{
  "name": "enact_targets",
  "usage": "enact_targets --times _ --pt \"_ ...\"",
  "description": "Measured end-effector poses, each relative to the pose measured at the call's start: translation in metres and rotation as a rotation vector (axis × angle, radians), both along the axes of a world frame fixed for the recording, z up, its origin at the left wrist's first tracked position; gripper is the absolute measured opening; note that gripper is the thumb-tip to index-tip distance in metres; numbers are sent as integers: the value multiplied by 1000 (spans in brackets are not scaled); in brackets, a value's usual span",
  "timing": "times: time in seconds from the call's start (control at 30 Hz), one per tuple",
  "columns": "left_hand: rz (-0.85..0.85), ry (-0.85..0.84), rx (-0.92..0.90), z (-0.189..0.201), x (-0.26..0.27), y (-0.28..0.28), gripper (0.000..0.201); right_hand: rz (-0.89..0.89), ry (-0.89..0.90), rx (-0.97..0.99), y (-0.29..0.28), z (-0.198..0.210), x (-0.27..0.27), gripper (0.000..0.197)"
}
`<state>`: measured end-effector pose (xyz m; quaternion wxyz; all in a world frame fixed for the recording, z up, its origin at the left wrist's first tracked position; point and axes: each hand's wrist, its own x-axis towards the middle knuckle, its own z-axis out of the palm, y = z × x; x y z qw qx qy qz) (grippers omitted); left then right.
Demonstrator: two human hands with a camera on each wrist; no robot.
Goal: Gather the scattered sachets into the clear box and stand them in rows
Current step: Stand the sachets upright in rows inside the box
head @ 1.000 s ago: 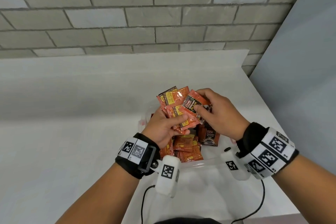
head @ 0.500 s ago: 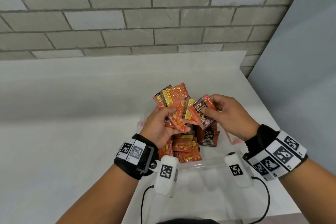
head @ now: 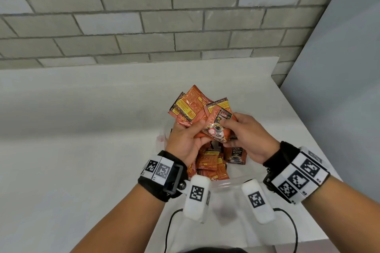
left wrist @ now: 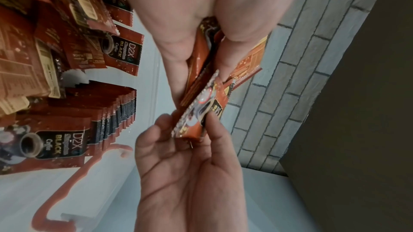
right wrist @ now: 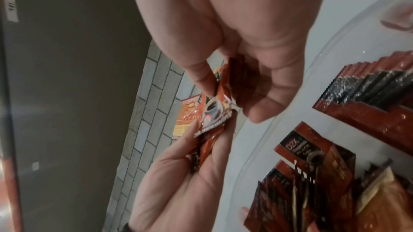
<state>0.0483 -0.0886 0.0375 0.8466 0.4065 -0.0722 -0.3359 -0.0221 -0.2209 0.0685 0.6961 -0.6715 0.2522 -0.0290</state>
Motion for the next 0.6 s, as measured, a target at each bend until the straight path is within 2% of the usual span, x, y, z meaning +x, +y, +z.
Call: enact_targets --times 0.13,0.3,0.47,0.6 --pt "27 8 15 4 -1 1 28 1 -11 67 2 -1 0 12" --pt "80 95 91 9 0 4 34 -46 17 126 0 -5 -3 9" --pt "40 62 134 4 0 6 22 -104 -40 147 -6 -6 -5 10" --pt "-9 8 135 1 1 4 30 -114 -93 167 -6 -6 -4 11"
